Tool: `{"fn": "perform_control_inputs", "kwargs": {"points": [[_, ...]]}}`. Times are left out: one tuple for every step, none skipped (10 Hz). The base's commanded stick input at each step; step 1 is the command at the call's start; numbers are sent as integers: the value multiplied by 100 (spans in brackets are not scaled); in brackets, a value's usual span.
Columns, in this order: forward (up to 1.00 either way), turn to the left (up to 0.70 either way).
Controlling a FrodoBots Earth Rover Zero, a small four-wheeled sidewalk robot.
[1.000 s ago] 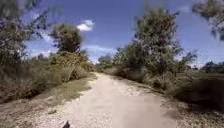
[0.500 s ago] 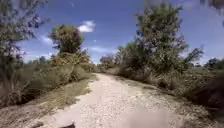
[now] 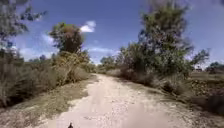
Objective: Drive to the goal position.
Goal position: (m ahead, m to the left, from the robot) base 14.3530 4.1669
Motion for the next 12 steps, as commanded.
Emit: {"fn": "perform_control_inputs", "kwargs": {"points": [[70, 0], [70, 0], [70, 0], [70, 0], [70, 0], [70, 0], [70, 0], [70, 0], [70, 0], [70, 0], [70, 0], [70, 0]]}}
